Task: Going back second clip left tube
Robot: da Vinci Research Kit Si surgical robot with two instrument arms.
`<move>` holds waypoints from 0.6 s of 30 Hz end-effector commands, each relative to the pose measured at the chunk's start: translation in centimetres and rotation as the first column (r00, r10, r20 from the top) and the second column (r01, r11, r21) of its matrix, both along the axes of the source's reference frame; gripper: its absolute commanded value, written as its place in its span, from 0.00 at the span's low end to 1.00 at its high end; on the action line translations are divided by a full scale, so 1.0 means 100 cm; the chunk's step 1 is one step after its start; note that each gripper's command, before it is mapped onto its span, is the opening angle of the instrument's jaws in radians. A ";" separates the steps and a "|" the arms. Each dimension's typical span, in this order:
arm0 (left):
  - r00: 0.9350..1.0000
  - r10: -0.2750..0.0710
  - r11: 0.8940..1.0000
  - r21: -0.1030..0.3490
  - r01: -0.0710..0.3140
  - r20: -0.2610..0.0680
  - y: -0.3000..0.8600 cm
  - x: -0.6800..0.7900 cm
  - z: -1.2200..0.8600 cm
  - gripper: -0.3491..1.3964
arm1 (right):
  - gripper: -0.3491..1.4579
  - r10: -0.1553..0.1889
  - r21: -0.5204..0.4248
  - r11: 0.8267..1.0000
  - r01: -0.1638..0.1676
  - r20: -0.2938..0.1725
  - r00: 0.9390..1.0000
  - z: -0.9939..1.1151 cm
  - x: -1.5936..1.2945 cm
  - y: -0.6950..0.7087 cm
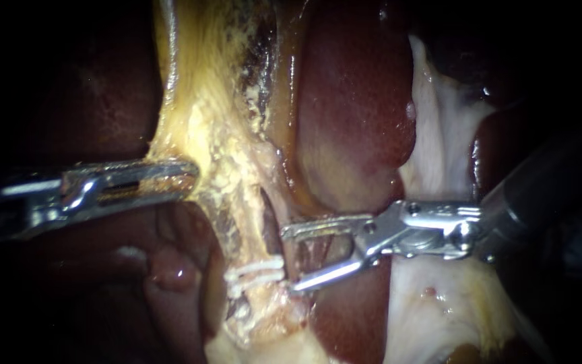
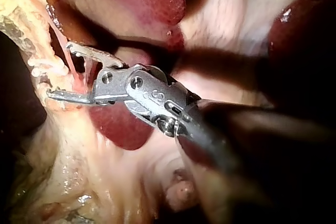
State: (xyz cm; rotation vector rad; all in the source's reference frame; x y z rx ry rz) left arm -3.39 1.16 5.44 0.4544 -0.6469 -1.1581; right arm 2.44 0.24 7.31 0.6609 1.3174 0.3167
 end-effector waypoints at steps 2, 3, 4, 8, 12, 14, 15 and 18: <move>1.000 0.000 1.000 0.000 0.000 0.000 0.0000 0.0000 0.0000 0.00 | 0.52 0.005 -0.016 1.000 -0.005 -0.005 1.000 -0.0009 -0.0011 0.0008; 1.000 0.000 1.000 0.000 0.000 0.000 0.0000 0.0000 0.0000 0.00 | 0.52 0.008 -0.032 0.999 -0.008 -0.011 1.000 -0.0016 -0.0019 0.0014; 1.000 0.000 1.000 0.000 0.000 0.000 0.0000 0.0000 0.0000 0.00 | 0.52 0.013 -0.039 0.999 -0.013 -0.012 1.000 -0.0022 -0.0024 0.0018; 1.000 0.000 1.000 0.000 0.000 0.000 0.0000 0.0000 0.0002 0.00 | 0.52 0.034 -0.087 0.995 -0.037 -0.032 0.999 -0.0046 -0.0042 0.0035; 1.000 0.000 1.000 -0.003 0.000 0.000 -0.0001 0.0000 0.0009 0.00 | 0.52 0.039 -0.122 0.992 -0.044 -0.045 0.998 -0.0061 -0.0050 0.0043; 1.000 0.000 1.000 -0.006 0.000 -0.001 -0.0002 -0.0001 0.0015 0.00 | 0.52 0.035 -0.138 0.990 -0.042 -0.049 0.998 -0.0064 -0.0051 0.0043; 1.000 0.000 1.000 -0.008 0.000 -0.002 -0.0003 -0.0002 0.0019 0.00 | 0.52 0.035 -0.138 0.990 -0.042 -0.049 0.998 -0.0064 -0.0051 0.0043; 1.000 -0.011 1.000 -0.008 0.011 -0.001 -0.0005 -0.0006 0.0036 0.00 | 0.52 0.033 -0.149 0.988 -0.040 -0.052 0.998 -0.0063 -0.0051 0.0042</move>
